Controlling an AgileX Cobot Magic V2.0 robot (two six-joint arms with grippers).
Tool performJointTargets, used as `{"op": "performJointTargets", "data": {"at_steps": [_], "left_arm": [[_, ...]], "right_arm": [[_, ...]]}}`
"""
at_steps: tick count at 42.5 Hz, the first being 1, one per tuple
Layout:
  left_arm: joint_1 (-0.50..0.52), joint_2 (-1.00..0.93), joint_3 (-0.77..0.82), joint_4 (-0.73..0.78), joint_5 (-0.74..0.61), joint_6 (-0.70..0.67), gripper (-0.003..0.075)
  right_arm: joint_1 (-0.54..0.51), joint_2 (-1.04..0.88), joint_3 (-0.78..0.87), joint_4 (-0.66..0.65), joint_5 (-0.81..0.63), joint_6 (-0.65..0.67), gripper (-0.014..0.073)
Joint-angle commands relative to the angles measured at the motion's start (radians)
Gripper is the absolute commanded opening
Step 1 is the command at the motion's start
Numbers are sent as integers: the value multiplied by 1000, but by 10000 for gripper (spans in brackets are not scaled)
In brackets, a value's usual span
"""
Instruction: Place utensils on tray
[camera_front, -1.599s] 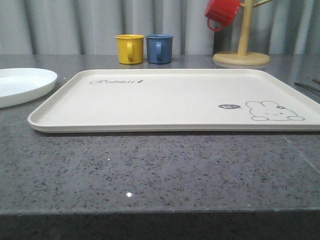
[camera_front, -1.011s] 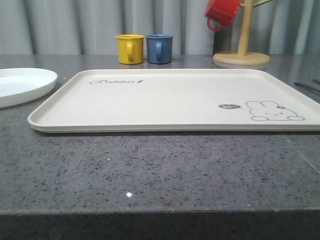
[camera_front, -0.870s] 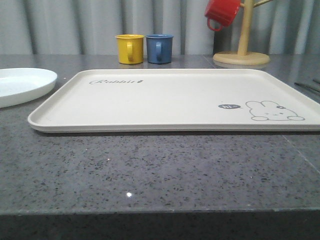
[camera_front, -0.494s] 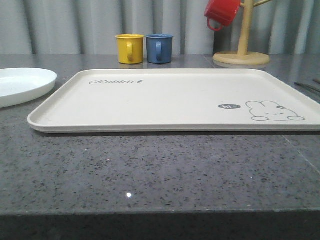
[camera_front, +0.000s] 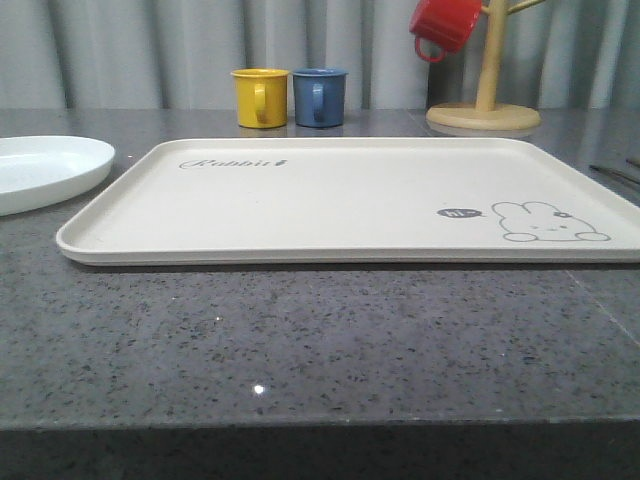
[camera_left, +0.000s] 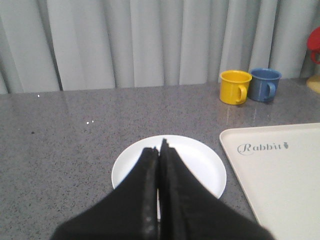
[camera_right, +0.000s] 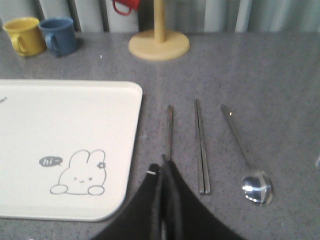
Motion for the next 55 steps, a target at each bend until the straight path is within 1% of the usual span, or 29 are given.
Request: {"op": "performJointTargets", "data": {"at_steps": [1, 12, 14, 15, 17, 19, 20, 21, 22, 23, 25, 28, 33, 37, 45, 51, 53, 55], "left_arm": [[-8, 48, -34, -8, -72, -5, -20], [-8, 120, -34, -10, -59, -5, -20], [-8, 132, -34, -10, -45, -5, -13], [-8, 140, -34, -10, -33, -5, 3], [-8, 155, -34, -10, -14, -5, 50], [-8, 176, -34, -10, 6, -5, 168], [-8, 186, -34, -10, 8, -5, 217], [-8, 194, -34, -8, 11, -5, 267], [-8, 200, -34, -8, 13, -5, 333], [-8, 209, -34, -8, 13, -5, 379], [-8, 221, -34, -8, 13, -5, 473], [-8, 240, -37, -8, 22, -5, 521], [-8, 288, -69, -4, 74, -5, 522], [-6, 355, -120, 4, 149, -5, 522], [20, 553, -254, 47, 266, -5, 522], [123, 707, -342, 53, 291, 6, 522], [169, 751, -366, -2, 301, 63, 522], [218, 801, -391, -100, 306, 145, 522]], "right_arm": [[-4, 58, -37, -15, -59, -7, -68], [-4, 145, -37, -15, -19, -7, -67], [-4, 153, -37, -15, -13, -7, -54], [-4, 156, -37, -15, -11, -7, -38], [-4, 162, -37, -15, -10, -7, 27], [-4, 168, -37, -15, -10, -8, 139], [-4, 169, -37, -15, -10, -8, 187], [-4, 170, -37, -15, -10, -8, 252], [-4, 173, -37, -15, -10, -8, 299], [-4, 174, -37, -15, -10, -8, 356], [-4, 174, -37, -15, -12, -8, 433], [-4, 174, -37, -15, -12, -8, 486], [-4, 174, -37, -15, -12, -8, 488], [-4, 174, -37, -15, -12, -8, 488], [-4, 174, -37, -15, -12, -8, 488], [-4, 174, -37, -15, -12, -8, 488], [-4, 174, -37, -15, -12, -8, 488], [-4, 174, -37, -15, -12, -8, 488]]}}
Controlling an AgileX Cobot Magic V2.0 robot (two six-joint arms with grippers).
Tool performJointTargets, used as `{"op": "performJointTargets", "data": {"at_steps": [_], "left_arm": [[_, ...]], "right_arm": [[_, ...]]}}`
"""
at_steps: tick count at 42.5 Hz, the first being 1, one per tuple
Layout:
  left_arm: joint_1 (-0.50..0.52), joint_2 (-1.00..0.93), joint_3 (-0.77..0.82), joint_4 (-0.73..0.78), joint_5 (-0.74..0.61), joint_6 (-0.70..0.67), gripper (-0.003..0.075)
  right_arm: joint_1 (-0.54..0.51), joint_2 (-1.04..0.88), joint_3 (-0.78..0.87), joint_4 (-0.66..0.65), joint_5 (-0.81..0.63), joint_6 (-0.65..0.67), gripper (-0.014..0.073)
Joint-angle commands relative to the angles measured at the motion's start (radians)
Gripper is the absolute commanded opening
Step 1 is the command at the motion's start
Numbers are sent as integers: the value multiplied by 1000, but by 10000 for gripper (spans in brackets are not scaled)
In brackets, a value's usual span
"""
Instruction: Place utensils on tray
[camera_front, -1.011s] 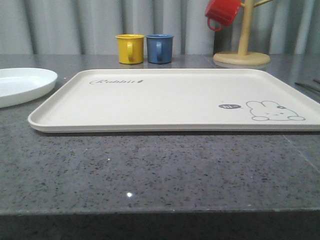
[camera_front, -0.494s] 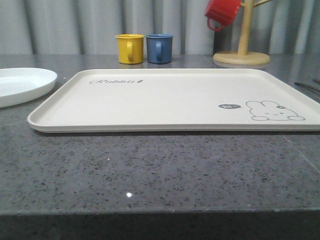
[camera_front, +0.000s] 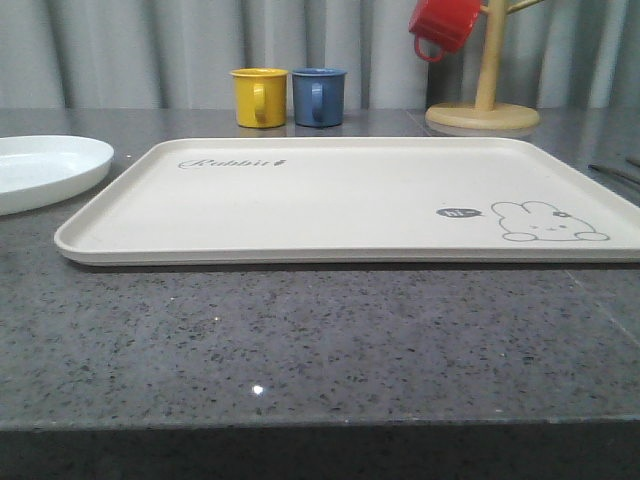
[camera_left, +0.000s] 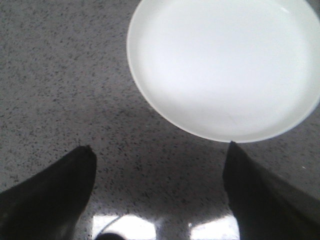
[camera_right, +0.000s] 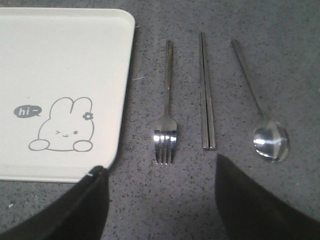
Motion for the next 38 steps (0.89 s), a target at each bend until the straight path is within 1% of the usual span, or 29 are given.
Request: {"op": "performJointTargets", "data": {"at_steps": [1, 3, 7, 11, 19, 31, 35, 38], "left_arm": [[86, 75, -77, -159, -31, 130, 522], [133, 122, -95, -277, -29, 214, 521], [203, 206, -125, -452, -29, 334, 514], [241, 276, -150, -527, -34, 369, 501], [234, 409, -215, -547, -41, 375, 440], [188, 506, -259, -549, -50, 379, 353], [181, 513, -265, -549, -50, 382, 288], [181, 513, -265, -549, -50, 382, 200]], "right_arm": [[-4, 8, -37, -14, -65, -7, 488], [-4, 8, -37, -14, -65, -7, 488], [-4, 8, -37, -14, -65, -7, 488], [-4, 8, -37, -14, -65, -7, 488], [-4, 8, -37, -14, -65, -7, 488], [-4, 8, -37, -14, -65, -7, 488], [-4, 8, -37, -14, -65, -7, 488], [-4, 8, -37, -14, -65, -7, 488]]}}
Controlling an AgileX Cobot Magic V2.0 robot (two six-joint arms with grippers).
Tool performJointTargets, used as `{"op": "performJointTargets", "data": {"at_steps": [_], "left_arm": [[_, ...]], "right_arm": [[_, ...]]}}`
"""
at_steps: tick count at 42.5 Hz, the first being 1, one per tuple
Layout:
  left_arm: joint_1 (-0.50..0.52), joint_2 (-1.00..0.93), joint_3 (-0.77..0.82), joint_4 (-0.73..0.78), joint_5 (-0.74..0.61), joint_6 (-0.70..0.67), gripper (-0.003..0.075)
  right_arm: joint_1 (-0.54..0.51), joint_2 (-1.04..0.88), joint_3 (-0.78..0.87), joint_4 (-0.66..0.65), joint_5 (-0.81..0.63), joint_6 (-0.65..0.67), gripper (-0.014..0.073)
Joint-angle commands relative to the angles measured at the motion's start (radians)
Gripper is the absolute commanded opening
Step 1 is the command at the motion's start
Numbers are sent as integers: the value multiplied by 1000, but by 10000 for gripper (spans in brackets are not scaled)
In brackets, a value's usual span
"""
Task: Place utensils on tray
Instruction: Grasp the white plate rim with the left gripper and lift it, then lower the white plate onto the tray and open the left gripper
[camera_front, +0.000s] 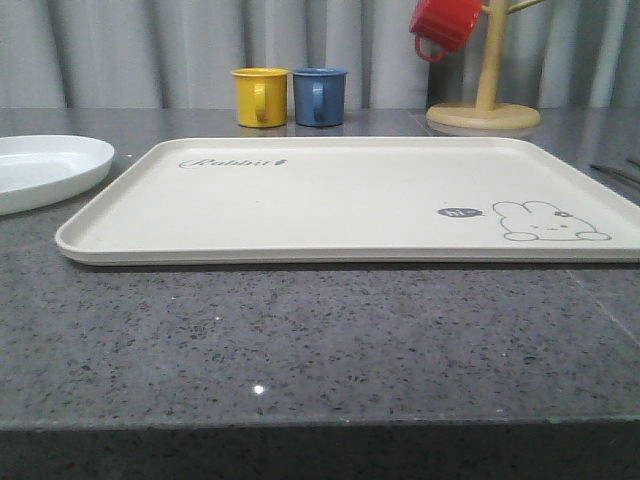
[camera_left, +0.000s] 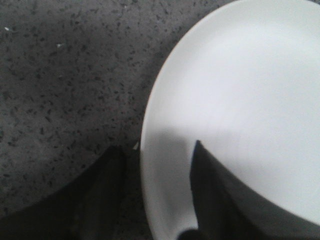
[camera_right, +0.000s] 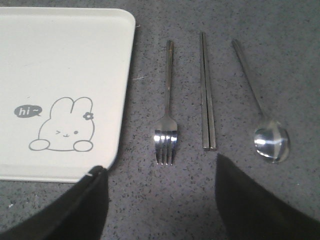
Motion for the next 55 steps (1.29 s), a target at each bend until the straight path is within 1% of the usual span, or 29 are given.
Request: {"op": "performJointTargets", "data": {"at_steps": [1, 2, 6, 9, 16, 19, 23, 28, 34, 44, 50, 55], "left_arm": [[-10, -30, -28, -39, -15, 7, 172], [-10, -30, -28, -39, -19, 7, 137], [-10, -30, -31, -33, -23, 7, 36], [-10, -30, -45, -33, -6, 7, -20], [-15, -36, -134, -76, 92, 12, -20], [-37, -48, -182, -91, 136, 12, -20], [-80, -50, -247, -93, 193, 12, -20], [-168, -50, -292, -93, 233, 12, -20], [-283, -46, -294, -93, 217, 12, -20], [-429, -18, -294, -93, 176, 12, -20], [-485, 21, -294, -92, 175, 12, -20], [-509, 53, -296, -84, 161, 12, -20]], "right_arm": [[-4, 8, -37, -14, -65, -7, 488], [-4, 8, -37, -14, -65, -7, 488], [-4, 8, -37, -14, -65, -7, 488], [-4, 8, -37, -14, -65, -7, 488], [-4, 8, -37, -14, -65, -7, 488], [-4, 8, -37, -14, -65, -7, 488], [-4, 8, -37, -14, -65, -7, 488], [-4, 8, -37, -14, -65, -7, 488], [-4, 8, -37, -14, -65, -7, 488], [-4, 8, -37, -14, -65, -7, 488], [-4, 8, -37, -14, -65, -7, 488], [-4, 8, -37, -14, -65, -7, 488]]}}
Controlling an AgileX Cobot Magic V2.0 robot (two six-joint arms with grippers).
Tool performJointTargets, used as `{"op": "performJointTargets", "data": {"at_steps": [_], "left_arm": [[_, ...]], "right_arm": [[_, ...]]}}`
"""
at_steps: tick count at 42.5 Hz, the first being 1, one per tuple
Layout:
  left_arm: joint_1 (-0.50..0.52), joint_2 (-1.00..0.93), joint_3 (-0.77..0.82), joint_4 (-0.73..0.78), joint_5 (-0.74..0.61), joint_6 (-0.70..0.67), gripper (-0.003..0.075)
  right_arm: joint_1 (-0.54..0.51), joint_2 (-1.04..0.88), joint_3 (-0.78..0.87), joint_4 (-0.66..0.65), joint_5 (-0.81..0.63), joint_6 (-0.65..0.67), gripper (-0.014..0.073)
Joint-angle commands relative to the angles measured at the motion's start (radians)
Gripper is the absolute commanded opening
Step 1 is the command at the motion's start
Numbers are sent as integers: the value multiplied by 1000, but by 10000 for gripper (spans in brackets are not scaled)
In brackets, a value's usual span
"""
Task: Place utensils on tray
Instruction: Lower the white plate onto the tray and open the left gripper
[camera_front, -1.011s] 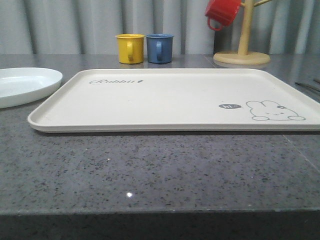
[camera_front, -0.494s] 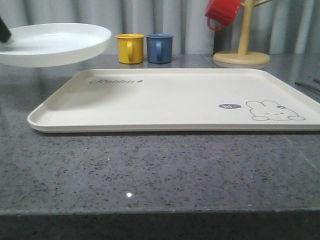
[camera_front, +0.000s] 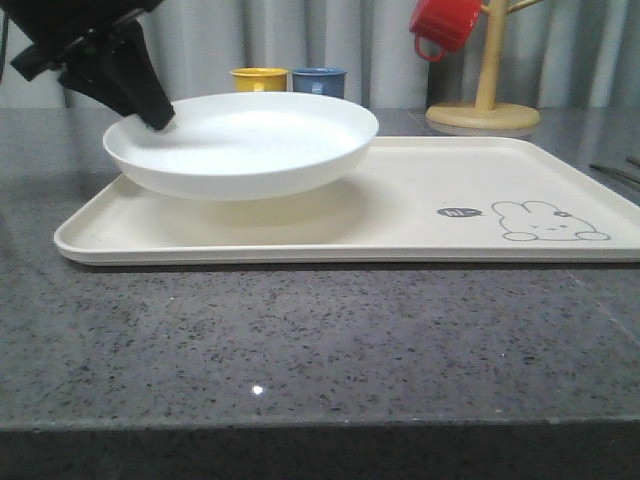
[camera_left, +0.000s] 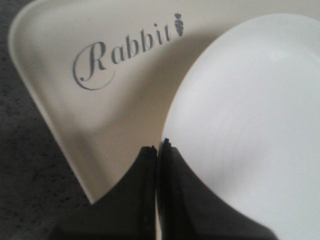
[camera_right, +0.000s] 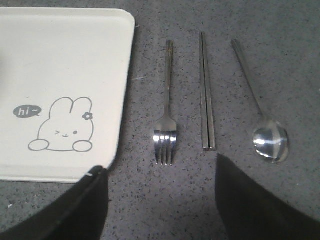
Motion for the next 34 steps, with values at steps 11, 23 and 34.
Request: {"op": "performJointTargets", "data": {"at_steps": [11, 23, 34], "left_arm": [[-16, 5, -33, -11, -90, -2, 33], [-16, 17, -33, -1, -74, -2, 368], [-16, -44, -67, 51, -64, -2, 473]], "right_arm": [[-4, 8, -37, -14, -65, -7, 488], [-4, 8, -37, -14, -65, -7, 488], [-4, 8, -37, -14, -65, -7, 488]]}}
